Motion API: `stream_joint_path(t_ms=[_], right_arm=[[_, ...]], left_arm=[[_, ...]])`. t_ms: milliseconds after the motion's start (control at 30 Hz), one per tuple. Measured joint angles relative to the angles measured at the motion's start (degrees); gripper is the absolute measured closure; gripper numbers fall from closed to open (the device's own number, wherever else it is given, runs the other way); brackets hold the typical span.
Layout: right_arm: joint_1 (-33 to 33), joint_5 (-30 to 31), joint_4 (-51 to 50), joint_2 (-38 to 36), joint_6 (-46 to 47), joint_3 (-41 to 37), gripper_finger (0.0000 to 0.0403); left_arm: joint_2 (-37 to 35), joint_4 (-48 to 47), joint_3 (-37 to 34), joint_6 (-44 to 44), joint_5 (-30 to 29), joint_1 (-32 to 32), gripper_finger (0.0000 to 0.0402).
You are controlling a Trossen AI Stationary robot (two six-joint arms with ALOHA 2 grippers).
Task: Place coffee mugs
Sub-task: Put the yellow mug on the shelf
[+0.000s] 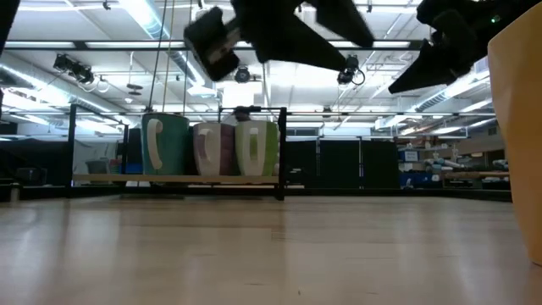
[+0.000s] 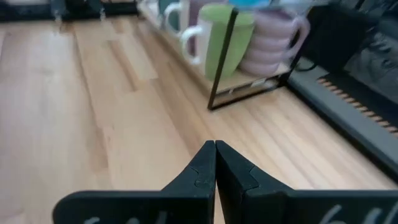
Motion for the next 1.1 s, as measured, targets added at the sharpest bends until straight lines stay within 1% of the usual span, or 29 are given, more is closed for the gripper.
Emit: stream_joint_path(t_ms=[167, 233, 300, 400, 533, 567, 633, 733, 833, 867, 933, 1100], right_arm=[[-1.2, -4.7, -1.8, 0.0, 3.3, 0.0, 0.0391], [-1.2, -6.7, -1.9, 0.0, 5.0, 0.0, 0.0391], [-1.1, -9.1, -1.8, 0.0, 6.5, 0.0, 0.0391], [-1.1, -12.6, -1.9, 0.0, 9.1, 0.0, 0.0390], [-0.9, -18.7, -2.5, 0.8, 10.3, 2.7, 0.0380], [-0.5, -20.1, -3.0, 1.2, 10.3, 3.9, 0.0378], [0.7, -21.3, -5.2, 3.3, 10.1, 6.5, 0.0372], [3.1, -22.3, -10.2, 7.6, 9.1, 11.5, 0.0366], [5.6, -22.7, -16.5, 12.2, 7.8, 17.8, 0.0362], [6.3, -23.5, -19.5, 13.7, 7.4, 19.8, 0.0361], [7.4, -26.5, -21.2, 16.4, 6.8, 23.8, 0.0358], [9.8, -31.9, -27.4, 23.6, 7.0, 32.3, 0.0338]], left_arm=[[2.6, 4.1, 0.0, 18.2, -0.2, -2.4, 0.0246], [3.0, 7.1, 0.0, 20.4, -0.8, -3.2, 0.0241], [3.0, 9.0, 0.0, 18.6, -0.9, -3.5, 0.0240], [3.0, 10.6, 0.2, 13.8, -1.0, -3.6, 0.0243], [2.9, 6.6, 2.1, 5.3, -2.8, -3.4, 0.0254], [2.9, 6.1, 2.1, 2.0, -3.5, -3.4, 0.0257], [2.5, 4.1, 2.0, -4.4, -7.2, -3.4, 0.0259], [0.9, -0.8, 2.0, -13.2, -12.5, -3.4, 0.0260], [0.0, -8.0, 2.1, -21.9, -17.4, -3.3, 0.0260], [0.0, -10.4, 2.0, -24.8, -18.1, -3.3, 0.0260], [-0.4, -15.1, 2.0, -31.3, -19.5, -3.3, 0.0260], [-1.3, -24.5, 2.0, -48.9, -19.8, -4.2, 0.0260]])
